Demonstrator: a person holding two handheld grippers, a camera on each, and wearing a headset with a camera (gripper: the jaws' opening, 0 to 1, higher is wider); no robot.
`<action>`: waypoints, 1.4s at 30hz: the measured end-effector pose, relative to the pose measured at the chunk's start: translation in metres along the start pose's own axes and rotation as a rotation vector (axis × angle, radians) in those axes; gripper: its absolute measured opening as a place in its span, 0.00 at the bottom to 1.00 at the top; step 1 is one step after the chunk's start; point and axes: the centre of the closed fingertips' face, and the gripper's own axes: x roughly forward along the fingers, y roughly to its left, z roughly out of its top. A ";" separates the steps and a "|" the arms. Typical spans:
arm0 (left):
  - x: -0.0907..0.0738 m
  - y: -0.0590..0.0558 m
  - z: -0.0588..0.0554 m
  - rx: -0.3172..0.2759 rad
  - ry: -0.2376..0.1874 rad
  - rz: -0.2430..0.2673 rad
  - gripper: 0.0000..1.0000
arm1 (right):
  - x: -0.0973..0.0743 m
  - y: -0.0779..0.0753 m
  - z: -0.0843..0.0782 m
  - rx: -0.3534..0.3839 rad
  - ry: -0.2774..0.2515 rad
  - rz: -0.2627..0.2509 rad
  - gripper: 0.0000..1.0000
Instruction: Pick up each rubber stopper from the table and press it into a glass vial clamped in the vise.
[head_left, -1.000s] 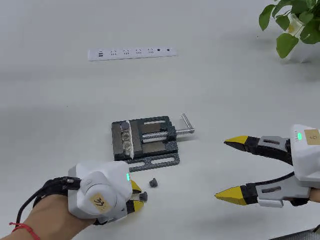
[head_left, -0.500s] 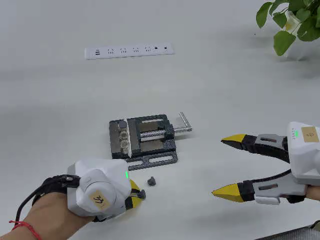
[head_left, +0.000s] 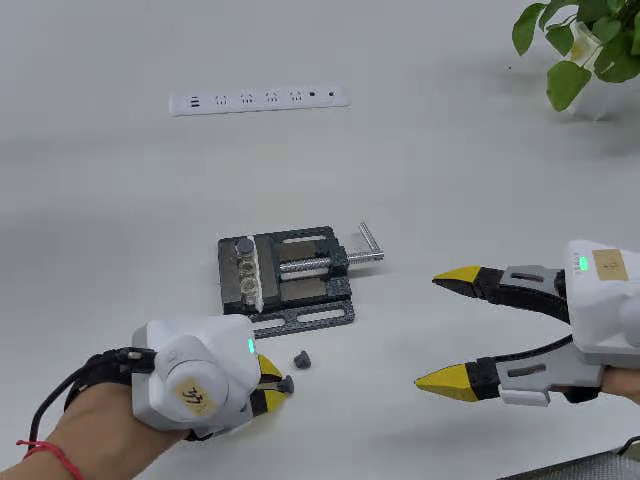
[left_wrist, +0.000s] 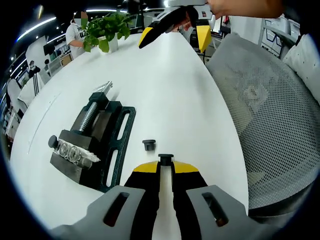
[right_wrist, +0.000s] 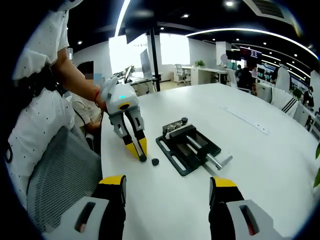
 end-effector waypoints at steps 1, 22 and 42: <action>-0.001 0.000 0.002 -0.006 -0.010 0.002 0.05 | 0.000 0.001 0.002 -0.003 -0.001 0.002 0.65; -0.071 0.005 0.093 -0.066 -0.293 0.085 0.05 | 0.021 0.041 0.087 -0.093 -0.043 0.207 0.39; -0.096 -0.004 0.113 -0.012 -0.378 0.096 0.05 | 0.038 0.068 0.099 -0.188 0.054 0.365 0.13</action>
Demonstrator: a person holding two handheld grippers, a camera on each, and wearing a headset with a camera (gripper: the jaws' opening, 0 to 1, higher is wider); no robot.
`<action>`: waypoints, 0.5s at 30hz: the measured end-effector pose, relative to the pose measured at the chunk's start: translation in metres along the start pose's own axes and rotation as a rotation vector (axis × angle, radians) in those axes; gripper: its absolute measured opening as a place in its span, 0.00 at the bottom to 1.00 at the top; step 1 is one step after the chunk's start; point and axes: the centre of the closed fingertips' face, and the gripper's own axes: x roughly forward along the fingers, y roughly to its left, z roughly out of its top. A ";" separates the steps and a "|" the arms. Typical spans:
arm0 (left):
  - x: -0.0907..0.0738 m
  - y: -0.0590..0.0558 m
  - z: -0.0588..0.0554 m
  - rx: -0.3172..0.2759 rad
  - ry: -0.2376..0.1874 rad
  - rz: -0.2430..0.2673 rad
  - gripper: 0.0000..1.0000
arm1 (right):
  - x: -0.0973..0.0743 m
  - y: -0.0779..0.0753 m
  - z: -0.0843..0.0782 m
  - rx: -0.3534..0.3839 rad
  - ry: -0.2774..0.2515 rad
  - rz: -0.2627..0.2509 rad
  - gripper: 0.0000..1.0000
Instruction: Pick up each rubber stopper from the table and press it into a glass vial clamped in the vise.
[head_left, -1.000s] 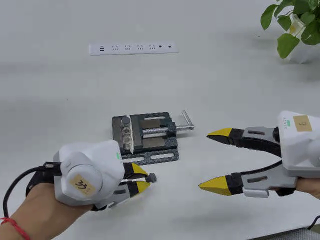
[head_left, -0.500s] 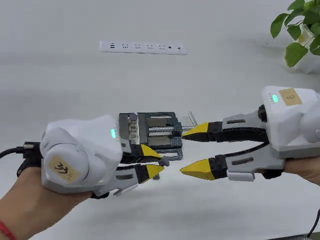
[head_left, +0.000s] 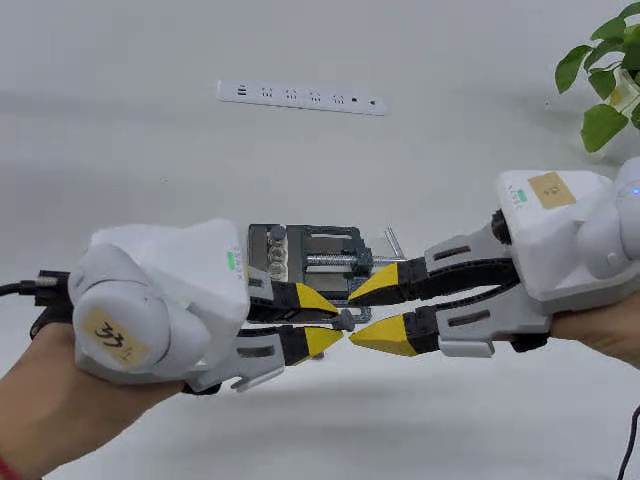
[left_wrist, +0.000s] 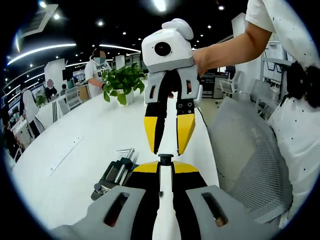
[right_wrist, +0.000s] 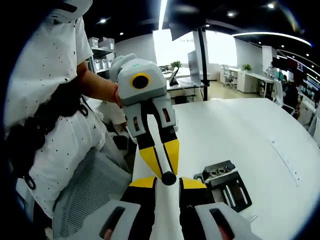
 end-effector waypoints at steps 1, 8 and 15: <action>0.000 0.000 0.000 0.002 0.000 -0.001 0.05 | 0.000 0.000 0.000 0.000 0.000 0.001 0.12; -0.002 -0.001 0.007 0.014 -0.012 -0.008 0.05 | 0.001 0.001 0.003 -0.007 0.004 0.013 0.09; -0.003 0.002 0.007 0.023 -0.011 -0.009 0.05 | 0.000 0.000 0.004 -0.007 0.003 0.013 0.08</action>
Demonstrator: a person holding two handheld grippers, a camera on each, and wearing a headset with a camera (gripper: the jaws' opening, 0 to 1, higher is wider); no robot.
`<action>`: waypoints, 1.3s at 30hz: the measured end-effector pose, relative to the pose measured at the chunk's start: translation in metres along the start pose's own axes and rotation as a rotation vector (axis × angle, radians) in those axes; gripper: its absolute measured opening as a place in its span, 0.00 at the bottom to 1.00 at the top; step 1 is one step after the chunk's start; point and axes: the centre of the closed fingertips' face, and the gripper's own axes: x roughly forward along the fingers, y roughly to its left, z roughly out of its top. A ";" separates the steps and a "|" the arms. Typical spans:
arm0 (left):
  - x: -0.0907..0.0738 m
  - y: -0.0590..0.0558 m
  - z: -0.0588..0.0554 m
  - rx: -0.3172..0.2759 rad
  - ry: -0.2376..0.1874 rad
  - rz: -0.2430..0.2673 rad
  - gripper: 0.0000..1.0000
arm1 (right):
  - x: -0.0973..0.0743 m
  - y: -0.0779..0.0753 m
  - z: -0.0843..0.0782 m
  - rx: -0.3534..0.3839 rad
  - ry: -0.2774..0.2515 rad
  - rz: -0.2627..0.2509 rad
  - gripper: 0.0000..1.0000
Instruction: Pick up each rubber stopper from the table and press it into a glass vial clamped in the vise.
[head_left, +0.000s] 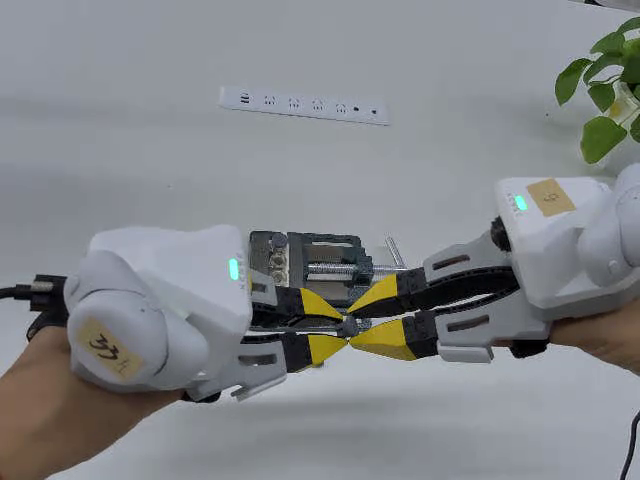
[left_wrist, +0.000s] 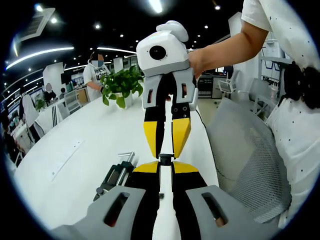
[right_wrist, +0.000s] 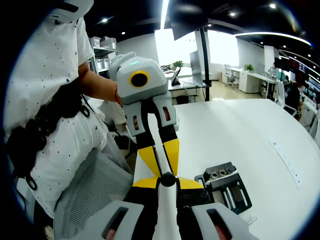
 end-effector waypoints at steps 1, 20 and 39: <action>0.000 0.000 0.000 0.002 0.000 0.000 0.05 | 0.000 0.000 0.000 0.000 0.000 0.000 0.08; 0.000 0.001 -0.003 0.002 0.008 -0.002 0.04 | -0.001 -0.002 0.000 0.008 -0.005 -0.003 0.07; -0.001 0.002 -0.006 0.001 0.011 -0.003 0.05 | 0.002 -0.002 0.000 -0.005 0.003 -0.009 0.05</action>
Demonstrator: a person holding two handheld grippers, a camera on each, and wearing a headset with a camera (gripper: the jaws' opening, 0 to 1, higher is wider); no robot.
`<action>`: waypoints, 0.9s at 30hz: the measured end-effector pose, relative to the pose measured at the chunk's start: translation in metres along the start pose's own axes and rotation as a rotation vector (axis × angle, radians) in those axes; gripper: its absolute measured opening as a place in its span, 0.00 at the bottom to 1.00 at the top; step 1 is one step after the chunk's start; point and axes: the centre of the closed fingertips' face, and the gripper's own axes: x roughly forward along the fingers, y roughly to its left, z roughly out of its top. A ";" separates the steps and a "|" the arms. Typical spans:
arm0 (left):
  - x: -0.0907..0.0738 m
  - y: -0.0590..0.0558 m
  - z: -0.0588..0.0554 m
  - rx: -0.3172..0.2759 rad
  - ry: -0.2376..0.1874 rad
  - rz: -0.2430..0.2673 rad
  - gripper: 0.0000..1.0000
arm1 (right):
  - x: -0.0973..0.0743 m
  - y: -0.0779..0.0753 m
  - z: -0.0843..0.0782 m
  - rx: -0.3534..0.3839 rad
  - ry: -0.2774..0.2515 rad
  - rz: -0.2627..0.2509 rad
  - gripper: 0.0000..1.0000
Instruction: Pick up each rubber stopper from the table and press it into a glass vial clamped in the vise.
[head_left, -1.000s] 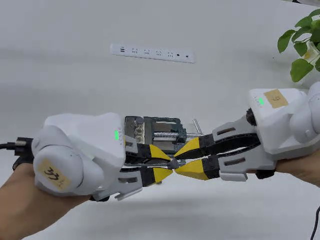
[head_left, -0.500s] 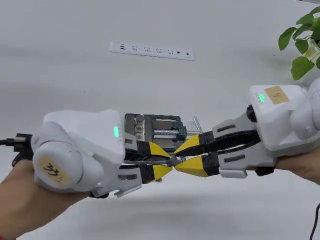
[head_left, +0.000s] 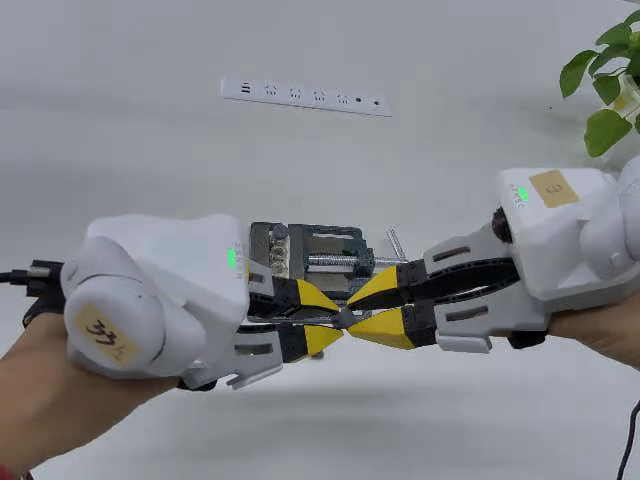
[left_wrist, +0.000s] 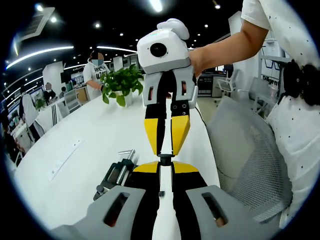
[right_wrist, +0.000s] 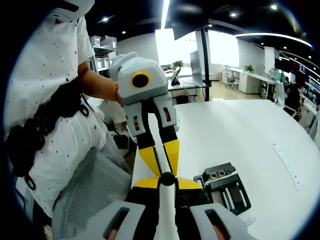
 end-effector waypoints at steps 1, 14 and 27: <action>0.000 0.000 -0.001 0.000 0.001 0.000 0.05 | 0.001 0.000 0.000 0.002 0.002 0.001 0.05; -0.007 0.002 -0.001 -0.016 -0.017 0.020 0.05 | 0.004 -0.003 0.002 0.019 0.014 0.004 0.05; -0.029 0.021 -0.019 -0.088 -0.029 0.111 0.18 | 0.004 -0.025 0.014 0.023 0.043 -0.046 0.05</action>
